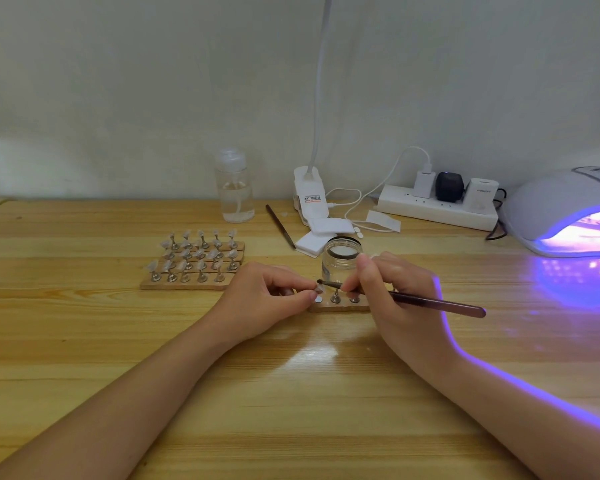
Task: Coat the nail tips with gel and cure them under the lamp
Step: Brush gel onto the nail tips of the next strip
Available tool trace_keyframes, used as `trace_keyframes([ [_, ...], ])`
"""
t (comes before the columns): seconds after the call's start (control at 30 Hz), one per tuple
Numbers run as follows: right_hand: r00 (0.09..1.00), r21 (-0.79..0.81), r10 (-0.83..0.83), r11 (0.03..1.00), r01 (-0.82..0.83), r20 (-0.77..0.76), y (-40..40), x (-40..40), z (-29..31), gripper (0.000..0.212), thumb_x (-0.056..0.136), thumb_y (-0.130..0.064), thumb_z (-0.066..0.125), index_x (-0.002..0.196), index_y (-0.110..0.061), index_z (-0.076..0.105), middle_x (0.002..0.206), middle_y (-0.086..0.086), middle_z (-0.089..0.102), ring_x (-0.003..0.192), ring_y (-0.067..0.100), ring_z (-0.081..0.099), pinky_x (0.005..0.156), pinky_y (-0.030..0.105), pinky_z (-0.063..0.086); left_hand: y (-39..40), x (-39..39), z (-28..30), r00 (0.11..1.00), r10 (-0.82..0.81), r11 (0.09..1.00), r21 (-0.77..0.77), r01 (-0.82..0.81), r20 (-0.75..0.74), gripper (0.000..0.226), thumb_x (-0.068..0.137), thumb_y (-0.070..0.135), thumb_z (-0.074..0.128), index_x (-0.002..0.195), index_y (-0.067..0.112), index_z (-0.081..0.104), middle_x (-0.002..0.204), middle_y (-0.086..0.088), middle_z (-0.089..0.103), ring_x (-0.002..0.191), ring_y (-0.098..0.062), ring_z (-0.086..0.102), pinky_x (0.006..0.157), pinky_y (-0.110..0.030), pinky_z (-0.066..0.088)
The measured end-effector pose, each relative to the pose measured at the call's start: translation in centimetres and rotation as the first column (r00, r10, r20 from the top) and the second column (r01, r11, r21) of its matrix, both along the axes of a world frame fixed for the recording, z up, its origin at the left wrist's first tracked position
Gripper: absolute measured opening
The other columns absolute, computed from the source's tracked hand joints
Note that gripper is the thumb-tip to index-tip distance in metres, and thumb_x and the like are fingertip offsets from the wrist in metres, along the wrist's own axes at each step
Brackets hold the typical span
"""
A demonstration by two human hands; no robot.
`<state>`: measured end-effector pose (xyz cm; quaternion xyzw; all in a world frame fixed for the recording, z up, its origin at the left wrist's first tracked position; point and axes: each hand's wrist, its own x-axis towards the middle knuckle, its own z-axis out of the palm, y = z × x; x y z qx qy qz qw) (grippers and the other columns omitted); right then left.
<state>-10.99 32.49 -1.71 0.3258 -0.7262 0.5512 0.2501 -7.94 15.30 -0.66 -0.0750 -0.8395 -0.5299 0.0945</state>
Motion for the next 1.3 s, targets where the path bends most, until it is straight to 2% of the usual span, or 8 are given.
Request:
trace_keyframes([
  [0.13,1.0,-0.007,0.014,1.0,-0.014,-0.003,0.3,0.09,0.1,0.042,0.089,-0.026,0.043,0.055,-0.012,0.062,0.052,0.002,0.058,0.055,0.017,0.055,0.059,0.034,0.044,0.02,0.08,0.12,1.0,0.009,1.0,0.002,-0.009,0.0,0.02,0.075,0.004,0.07,0.076,0.024,0.073,0.074,0.003,0.068,0.066,-0.002,0.055,0.059,-0.009,0.041],
  [0.3,1.0,-0.054,0.0,0.999,-0.001,-0.026,0.45,0.16,0.09,0.04,0.089,-0.025,0.043,0.054,-0.016,0.061,0.052,-0.002,0.058,0.053,0.009,0.055,0.058,0.021,0.043,0.04,0.13,0.16,1.0,0.015,1.0,0.0,-0.015,0.002,0.022,0.076,0.005,0.07,0.075,0.027,0.072,0.077,0.001,0.069,0.069,-0.007,0.056,0.061,-0.012,0.042],
  [0.63,1.0,0.005,-0.014,1.0,0.014,0.018,-0.18,0.0,-0.09,0.037,0.088,-0.031,0.045,0.059,-0.018,0.066,0.057,-0.004,0.061,0.061,0.009,0.059,0.067,0.028,0.046,-0.02,0.13,0.14,1.0,-0.009,1.0,-0.028,0.009,-0.001,0.019,0.076,0.005,0.07,0.081,0.023,0.073,0.075,-0.004,0.068,0.064,-0.008,0.05,0.058,-0.015,0.038],
  [0.77,1.0,0.018,-0.015,1.0,0.014,0.017,-0.01,0.12,0.04,0.041,0.088,-0.03,0.044,0.056,-0.013,0.065,0.057,-0.004,0.061,0.058,0.011,0.057,0.065,0.027,0.045,0.03,0.03,0.12,1.0,0.0,0.999,-0.033,0.0,-0.01,0.02,0.076,0.004,0.07,0.079,0.024,0.072,0.075,-0.005,0.068,0.063,-0.005,0.05,0.057,-0.012,0.038],
  [1.0,1.0,-0.054,-0.001,0.999,0.002,0.014,0.39,0.46,0.22,0.04,0.088,-0.029,0.043,0.054,-0.018,0.061,0.051,-0.008,0.058,0.054,0.006,0.056,0.061,0.015,0.041,0.01,0.02,0.16,1.0,-0.01,1.0,-0.02,0.01,-0.012,0.023,0.076,0.003,0.07,0.076,0.026,0.072,0.073,0.005,0.068,0.062,0.001,0.051,0.059,-0.009,0.04],
  [1.1,1.0,-0.057,-0.022,0.998,0.023,0.008,0.23,0.4,0.31,0.036,0.089,-0.03,0.043,0.057,-0.024,0.06,0.053,-0.007,0.06,0.056,0.006,0.058,0.062,0.017,0.043,-0.01,0.07,0.15,1.0,-0.017,1.0,-0.019,0.016,-0.013,0.02,0.076,0.002,0.07,0.079,0.022,0.073,0.072,0.008,0.067,0.06,0.004,0.051,0.058,-0.008,0.039],
  [1.23,0.999,-0.029,-0.039,0.999,0.039,0.008,-0.15,0.13,0.21,0.033,0.091,-0.019,0.051,0.061,-0.021,0.064,0.058,-0.006,0.063,0.061,0.005,0.06,0.063,0.019,0.045,-0.02,0.06,0.09,1.0,-0.018,0.999,-0.034,0.017,-0.018,0.019,0.076,0.003,0.07,0.085,0.019,0.073,0.072,0.002,0.067,0.061,0.002,0.051,0.059,-0.011,0.039],
  [1.3,0.999,-0.017,-0.039,0.999,0.04,0.003,-0.24,0.14,0.21,0.032,0.09,-0.025,0.05,0.062,-0.023,0.064,0.058,-0.005,0.063,0.062,0.006,0.06,0.064,0.019,0.046,-0.05,0.05,0.09,1.0,-0.022,0.999,-0.039,0.021,-0.02,0.018,0.076,0.003,0.069,0.088,0.017,0.073,0.072,-0.001,0.066,0.061,0.0,0.05,0.058,-0.011,0.038],
])
